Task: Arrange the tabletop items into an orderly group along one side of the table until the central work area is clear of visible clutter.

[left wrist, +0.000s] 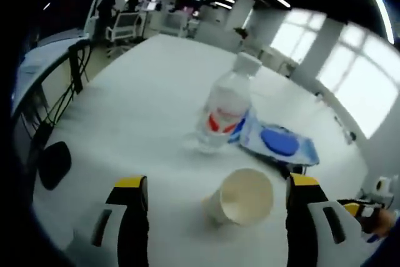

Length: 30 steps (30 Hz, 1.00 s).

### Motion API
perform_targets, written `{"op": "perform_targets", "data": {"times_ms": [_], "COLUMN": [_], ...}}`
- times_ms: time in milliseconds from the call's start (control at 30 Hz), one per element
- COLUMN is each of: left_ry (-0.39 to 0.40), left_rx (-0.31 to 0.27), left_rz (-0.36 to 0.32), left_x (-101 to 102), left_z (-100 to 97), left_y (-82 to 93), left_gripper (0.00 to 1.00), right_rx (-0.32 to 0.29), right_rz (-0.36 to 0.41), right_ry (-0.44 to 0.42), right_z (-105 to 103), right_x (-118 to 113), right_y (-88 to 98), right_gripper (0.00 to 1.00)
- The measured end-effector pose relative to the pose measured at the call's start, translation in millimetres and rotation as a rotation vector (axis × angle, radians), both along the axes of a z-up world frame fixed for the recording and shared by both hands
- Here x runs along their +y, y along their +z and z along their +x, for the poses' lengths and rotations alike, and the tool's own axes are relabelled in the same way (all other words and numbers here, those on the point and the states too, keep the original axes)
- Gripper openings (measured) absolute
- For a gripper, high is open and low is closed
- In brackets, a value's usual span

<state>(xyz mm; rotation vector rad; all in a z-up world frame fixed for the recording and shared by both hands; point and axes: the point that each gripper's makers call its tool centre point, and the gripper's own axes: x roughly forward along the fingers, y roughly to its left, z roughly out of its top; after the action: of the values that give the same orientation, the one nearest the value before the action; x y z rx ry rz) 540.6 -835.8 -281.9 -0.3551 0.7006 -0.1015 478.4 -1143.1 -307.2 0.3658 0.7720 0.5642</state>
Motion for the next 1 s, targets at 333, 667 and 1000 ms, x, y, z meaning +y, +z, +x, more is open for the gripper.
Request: {"op": "perform_targets", "data": {"times_ms": [333, 667, 1000], "left_ry": [-0.011, 0.002, -0.034], "left_rx": [-0.052, -0.092, -0.166], "left_rz": [-0.016, -0.060, -0.086], "left_x": [0, 2, -1], "left_z": [3.6, -5.6, -18.5], "left_y": [4.7, 7.4, 15.2], "left_gripper": [0.96, 0.94, 0.93], "right_rx": [0.004, 0.016, 0.025], "right_rz": [0.007, 0.043, 0.099], "right_ry": [0.002, -0.021, -0.018], "right_z": [1, 4, 19], "right_x": [1, 3, 14], "right_y": [-0.4, 2.8, 13.7], "right_gripper": [0.32, 0.32, 0.37]}}
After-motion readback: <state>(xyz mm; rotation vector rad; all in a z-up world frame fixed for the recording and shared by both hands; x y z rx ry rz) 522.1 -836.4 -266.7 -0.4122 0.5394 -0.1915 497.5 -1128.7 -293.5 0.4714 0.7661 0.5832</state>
